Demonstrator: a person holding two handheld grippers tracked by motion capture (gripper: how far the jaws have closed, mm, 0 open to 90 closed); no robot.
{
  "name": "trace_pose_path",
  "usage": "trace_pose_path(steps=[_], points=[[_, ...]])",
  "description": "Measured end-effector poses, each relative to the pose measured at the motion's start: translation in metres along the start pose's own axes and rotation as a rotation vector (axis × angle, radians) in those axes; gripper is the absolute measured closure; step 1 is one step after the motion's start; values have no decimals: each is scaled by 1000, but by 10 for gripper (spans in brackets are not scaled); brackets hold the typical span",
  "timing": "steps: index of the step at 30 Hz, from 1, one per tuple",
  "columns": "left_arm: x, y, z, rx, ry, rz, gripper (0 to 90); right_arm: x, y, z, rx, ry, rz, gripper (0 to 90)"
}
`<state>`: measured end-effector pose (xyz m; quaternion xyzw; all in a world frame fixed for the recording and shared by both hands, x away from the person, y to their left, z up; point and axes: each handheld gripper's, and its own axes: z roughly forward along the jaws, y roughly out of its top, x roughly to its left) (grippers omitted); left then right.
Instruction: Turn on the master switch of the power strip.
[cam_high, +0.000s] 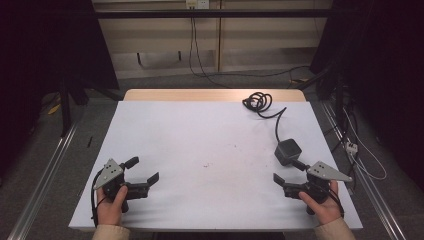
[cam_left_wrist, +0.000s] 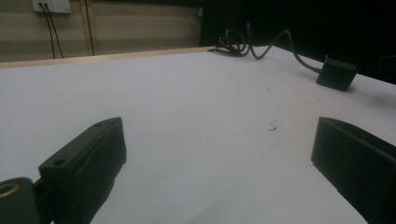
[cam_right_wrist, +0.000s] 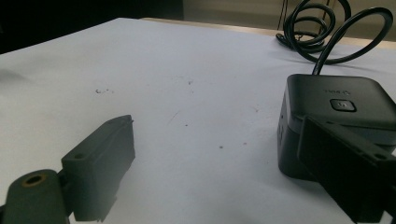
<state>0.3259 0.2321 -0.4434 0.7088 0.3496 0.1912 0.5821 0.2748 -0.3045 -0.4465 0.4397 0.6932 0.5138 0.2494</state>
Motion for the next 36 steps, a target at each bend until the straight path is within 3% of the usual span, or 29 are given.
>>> trace_pose_path(steps=[36], points=[[0, -1, 0, 5, 1, 1, 29, -8, -12, -17, 24, 2, -6, 104]])
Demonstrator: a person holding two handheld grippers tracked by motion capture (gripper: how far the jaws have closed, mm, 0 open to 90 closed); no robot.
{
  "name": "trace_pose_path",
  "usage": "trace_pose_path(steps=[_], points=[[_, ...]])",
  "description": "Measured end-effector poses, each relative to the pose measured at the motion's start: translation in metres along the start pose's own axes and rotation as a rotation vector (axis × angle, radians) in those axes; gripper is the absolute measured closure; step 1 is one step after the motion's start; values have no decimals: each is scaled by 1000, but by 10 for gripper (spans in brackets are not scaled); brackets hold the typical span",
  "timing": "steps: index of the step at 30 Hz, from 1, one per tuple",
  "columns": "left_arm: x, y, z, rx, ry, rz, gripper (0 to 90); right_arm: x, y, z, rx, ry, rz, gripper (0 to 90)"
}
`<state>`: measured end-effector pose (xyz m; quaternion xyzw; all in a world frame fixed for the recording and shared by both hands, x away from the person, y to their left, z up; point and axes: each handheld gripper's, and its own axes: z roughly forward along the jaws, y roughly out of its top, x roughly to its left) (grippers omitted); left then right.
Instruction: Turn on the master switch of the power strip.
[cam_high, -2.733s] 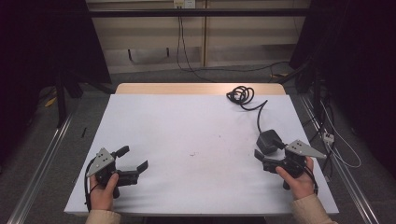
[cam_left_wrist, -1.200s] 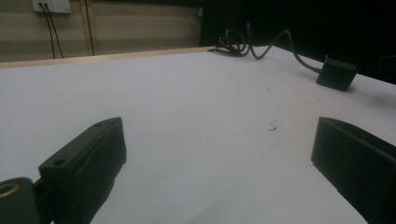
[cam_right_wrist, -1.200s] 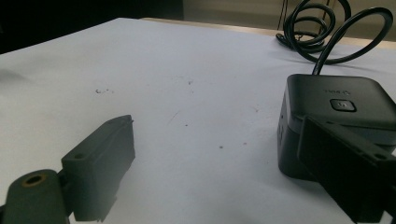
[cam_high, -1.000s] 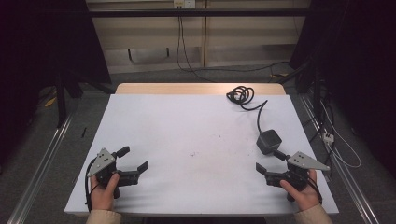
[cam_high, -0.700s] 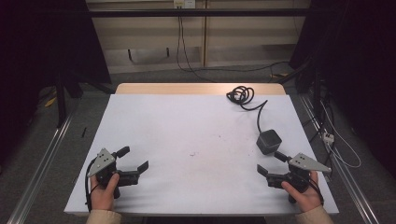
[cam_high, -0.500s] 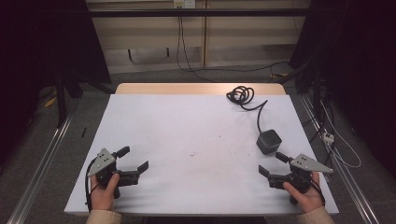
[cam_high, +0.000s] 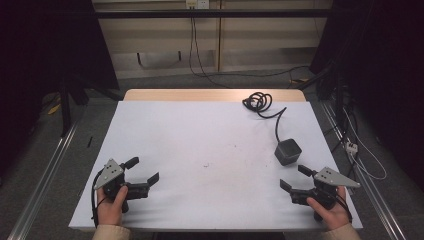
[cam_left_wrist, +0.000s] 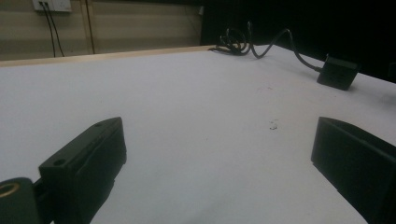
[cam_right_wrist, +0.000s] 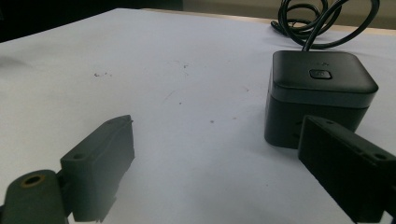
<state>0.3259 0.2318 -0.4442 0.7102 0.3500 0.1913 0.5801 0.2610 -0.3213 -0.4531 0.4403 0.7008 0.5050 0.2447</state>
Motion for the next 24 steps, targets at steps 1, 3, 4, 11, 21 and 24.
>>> trace_pose_path(steps=[1, 3, 4, 11, 21, 24], points=[[0, 0, 0, 1, 0, 1, 29, 0, 0, 0, 1, 0, 0, 104], [0, 0, 0, 0, 0, 0, 29, -1, -1, -1, 0, -1, 0, 104], [0, 0, 0, 0, 0, 0, 29, -1, -1, -1, 0, -1, 1, 104], [0, 0, 0, 2, 1, 0, 29, 0, -2, -2, 2, 0, -1, 102], [0, 0, 0, 6, 2, 2, 29, 2, -1, 0, 2, 6, -12, 96], [0, 0, 1, 6, 4, -2, 30, 2, -1, 0, 3, 7, -15, 94]])
